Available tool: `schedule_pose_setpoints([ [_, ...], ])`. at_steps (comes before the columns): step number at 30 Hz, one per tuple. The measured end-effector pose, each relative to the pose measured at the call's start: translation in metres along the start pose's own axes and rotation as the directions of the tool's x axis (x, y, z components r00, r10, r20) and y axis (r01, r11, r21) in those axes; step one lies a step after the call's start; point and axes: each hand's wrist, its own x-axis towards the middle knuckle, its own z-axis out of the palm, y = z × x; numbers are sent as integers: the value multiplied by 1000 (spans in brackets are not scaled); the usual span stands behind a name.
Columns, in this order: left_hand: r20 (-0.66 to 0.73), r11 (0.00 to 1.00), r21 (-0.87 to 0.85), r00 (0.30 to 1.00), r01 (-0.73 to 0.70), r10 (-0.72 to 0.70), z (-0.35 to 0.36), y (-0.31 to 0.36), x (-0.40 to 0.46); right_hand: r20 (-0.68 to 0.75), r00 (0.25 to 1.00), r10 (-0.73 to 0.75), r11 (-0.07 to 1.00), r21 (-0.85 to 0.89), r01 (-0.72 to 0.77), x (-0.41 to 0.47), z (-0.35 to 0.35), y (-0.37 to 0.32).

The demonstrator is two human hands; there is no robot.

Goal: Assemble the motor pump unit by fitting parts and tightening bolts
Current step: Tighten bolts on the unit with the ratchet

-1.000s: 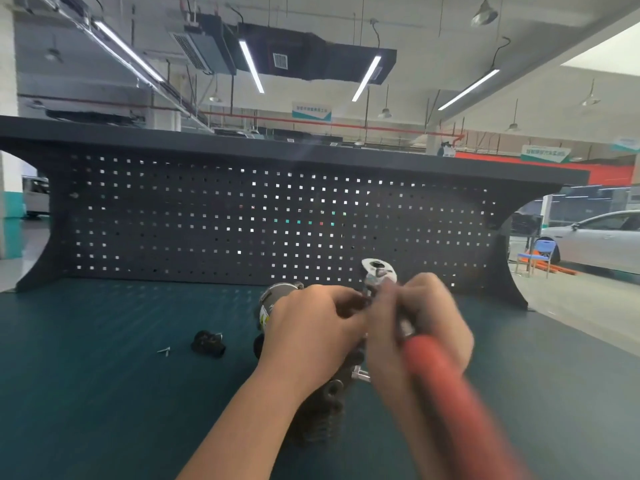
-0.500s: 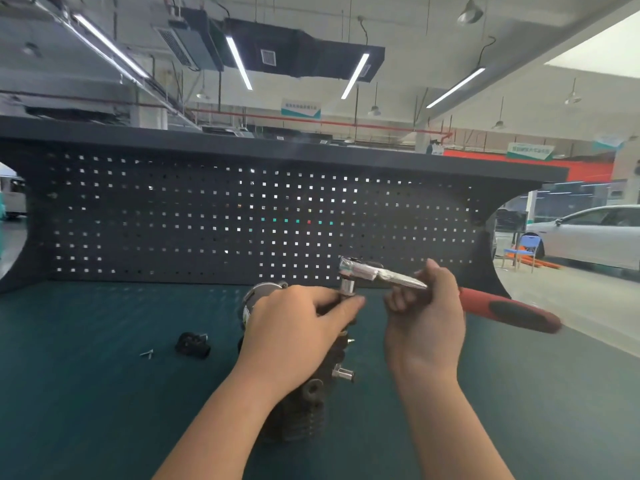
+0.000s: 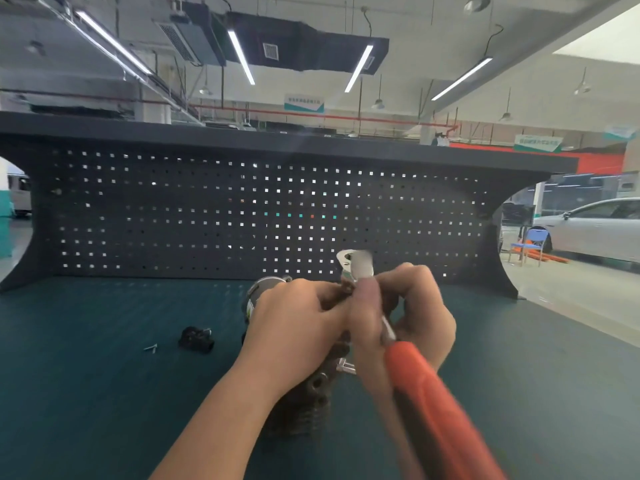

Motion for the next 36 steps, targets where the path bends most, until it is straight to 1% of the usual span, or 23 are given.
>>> schedule_pose_setpoints([
  [1, -17, 997, -70, 999, 28, -29, 1, -1, -1, -18, 995, 98, 995, 37, -97, 0, -1, 2],
  [3, -46, 994, -102, 998, 41, -45, 3, -5, -1, -54, 956, 288, 949, 146, -278, 2, -1, 7],
  [4, -57, 993, -106, 997, 54, -60, 4, -8, -1, -61, 925, 374, 912, 205, -355, 3, -2, 11],
  [7, -51, 992, -112, 996, 65, -72, 5, -7, 0, -29, 789, 614, 755, 311, -577, 9, -4, 25],
  [10, 43, 997, -57, 998, 45, -42, -2, -4, 4, 63, 649, 758, 528, 526, -667, 13, -6, 38],
  [11, 95, 998, -43, 995, 42, -37, -6, -5, 7, 91, 622, 777, 474, 565, -675, 15, -7, 40],
  [12, 152, 999, -35, 988, 40, -34, -11, -5, 12, 113, 625, 772, 460, 579, -673, 16, -7, 40],
  [13, 215, 998, -53, 976, 46, -33, -15, -5, 17, 129, 645, 753, 470, 580, -665, 17, -7, 40],
  [15, 316, 987, -153, 949, 54, -3, -19, -6, 23, 115, 696, 709, 548, 533, -645, 19, -8, 38],
  [16, 342, 980, -192, 940, 49, 20, -19, -7, 24, 83, 727, 682, 607, 491, -625, 20, -9, 35],
  [19, 351, 977, -209, 936, 43, 34, -17, -10, 23, -27, 827, 562, 771, 379, -512, 21, -7, 33],
  [20, 341, 976, -213, 940, 47, 29, -16, -13, 22, -36, 869, 494, 821, 349, -452, 22, -5, 32],
  [22, 295, 975, -219, 955, 49, 18, -15, -16, 20, -12, 955, 296, 919, 278, -281, 26, 0, 29],
  [24, 246, 971, -228, 969, 77, -19, -12, -18, 19, 59, 994, 92, 981, 165, -101, 30, 5, 28],
  [25, 223, 966, -236, 974, 103, -49, -11, -19, 18, 92, 995, 36, 992, 115, -46, 30, 7, 28],
  [27, 172, 962, -243, 981, 129, -88, -8, -20, 19, 111, 994, 7, 998, 55, -13, 38, 8, 29],
  [29, 145, 964, -240, 986, 117, -84, -5, -18, 19, 229, 966, 122, 985, 90, -146, 43, 8, 32],
  [30, 143, 967, -234, 987, 103, -70, -4, -17, 21, 271, 950, 156, 981, 73, -182, 44, 7, 33],
  [31, 140, 970, -223, 988, 92, -62, -3, -16, 22, 220, 972, 84, 995, 39, -95, 45, 7, 32],
  [32, 134, 974, -207, 989, 91, -64, -1, -14, 24, 147, 988, -41, 998, -35, 47, 43, 7, 30],
  [33, 124, 979, -183, 990, 93, -71, 1, -10, 26, 106, 983, -150, 979, -122, 163, 40, 6, 30],
  [34, 112, 984, -148, 990, 100, -84, 5, -7, 29, 107, 974, -200, 956, -197, 218, 37, 8, 31],
  [36, 90, 987, -79, 987, 138, -131, 15, 0, 35, 113, 974, -199, 908, -353, 226, 33, 11, 33],
])
